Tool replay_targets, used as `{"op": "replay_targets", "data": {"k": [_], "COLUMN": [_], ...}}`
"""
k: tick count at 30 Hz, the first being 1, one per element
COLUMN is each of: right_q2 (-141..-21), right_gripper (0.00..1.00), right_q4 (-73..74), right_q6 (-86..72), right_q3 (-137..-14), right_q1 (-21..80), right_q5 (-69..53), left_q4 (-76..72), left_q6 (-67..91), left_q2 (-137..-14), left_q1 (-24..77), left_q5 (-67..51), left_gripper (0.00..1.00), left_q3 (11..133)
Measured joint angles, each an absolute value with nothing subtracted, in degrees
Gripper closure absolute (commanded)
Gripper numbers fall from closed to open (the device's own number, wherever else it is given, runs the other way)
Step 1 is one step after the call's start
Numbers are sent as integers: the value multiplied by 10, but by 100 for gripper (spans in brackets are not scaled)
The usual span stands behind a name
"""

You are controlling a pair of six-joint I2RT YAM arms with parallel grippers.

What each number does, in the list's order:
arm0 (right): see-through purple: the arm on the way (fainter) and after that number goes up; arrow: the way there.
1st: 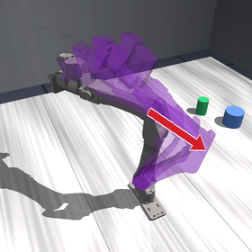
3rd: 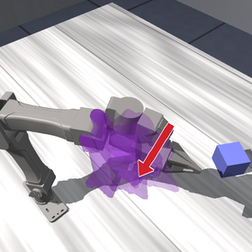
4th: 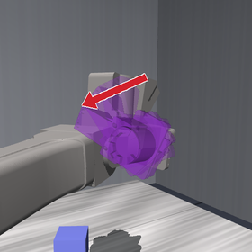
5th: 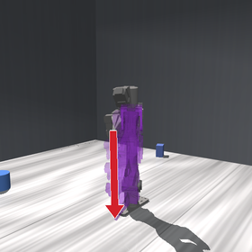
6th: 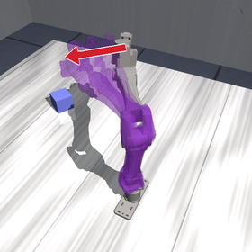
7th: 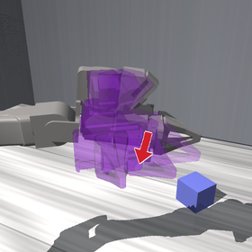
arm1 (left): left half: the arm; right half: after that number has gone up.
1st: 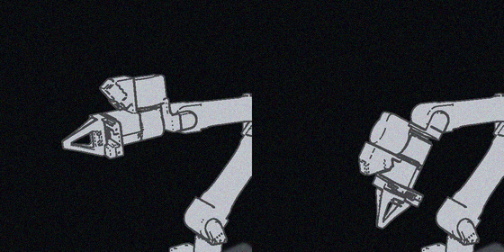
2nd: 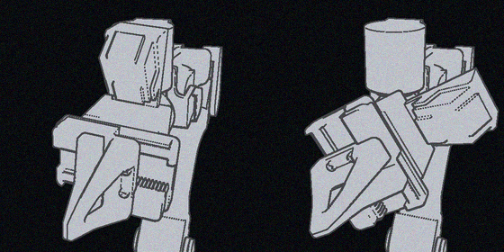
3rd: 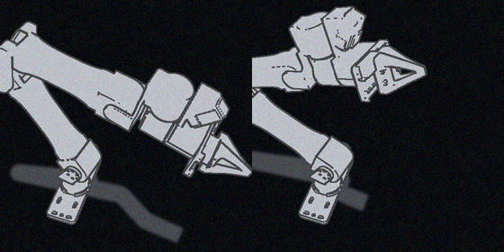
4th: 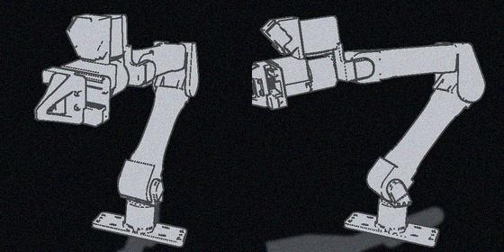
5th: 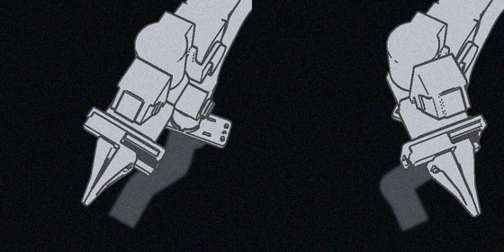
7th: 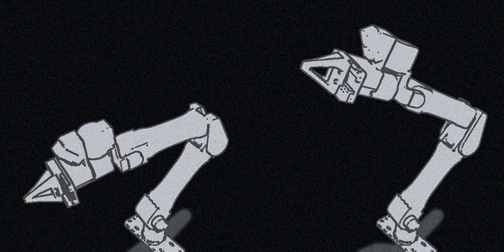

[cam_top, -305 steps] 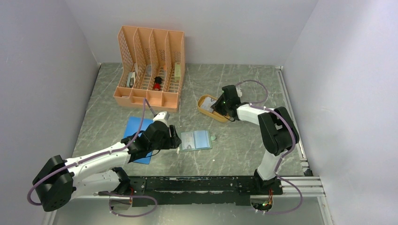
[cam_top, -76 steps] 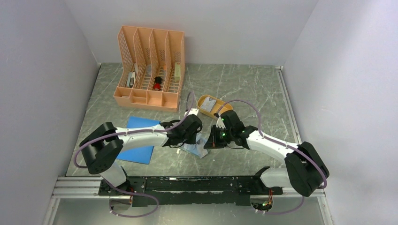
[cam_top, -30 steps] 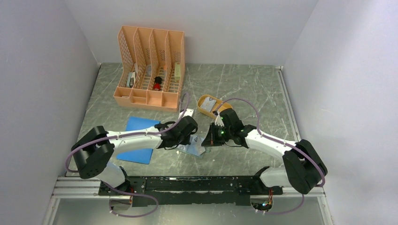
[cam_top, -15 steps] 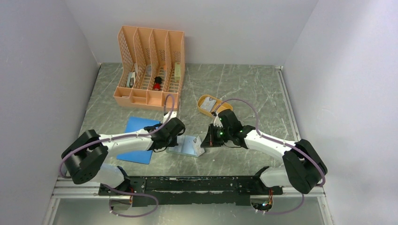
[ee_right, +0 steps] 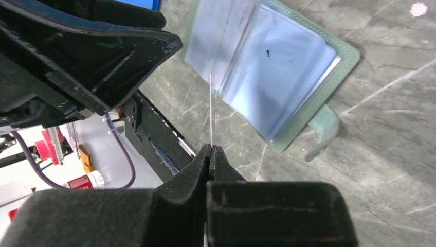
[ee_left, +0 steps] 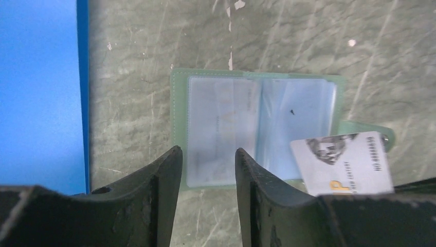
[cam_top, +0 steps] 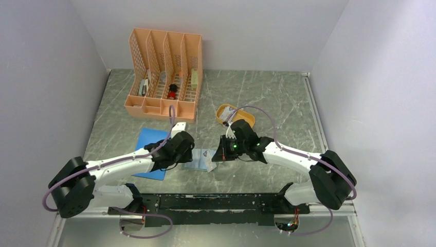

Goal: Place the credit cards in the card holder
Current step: Turn over the card slot in the card holder, then insert the credit card into the card holder.

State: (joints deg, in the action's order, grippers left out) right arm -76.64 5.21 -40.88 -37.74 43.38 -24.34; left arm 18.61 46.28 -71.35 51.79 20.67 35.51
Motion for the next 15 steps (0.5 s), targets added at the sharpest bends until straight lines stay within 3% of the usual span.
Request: {"op": "replay_targets", "data": {"k": [15], "right_q2": [-845], "right_gripper": [100], "right_q4": [-62], "right_q6": [-497], "right_q3": [-374], "right_q1": [463], "right_q5": [-223], "left_q4": [174], "left_q6": [480], "left_q2": [-697], "left_q1": [484], "left_q5": [204], "left_gripper": [70], "left_q3": [283]}}
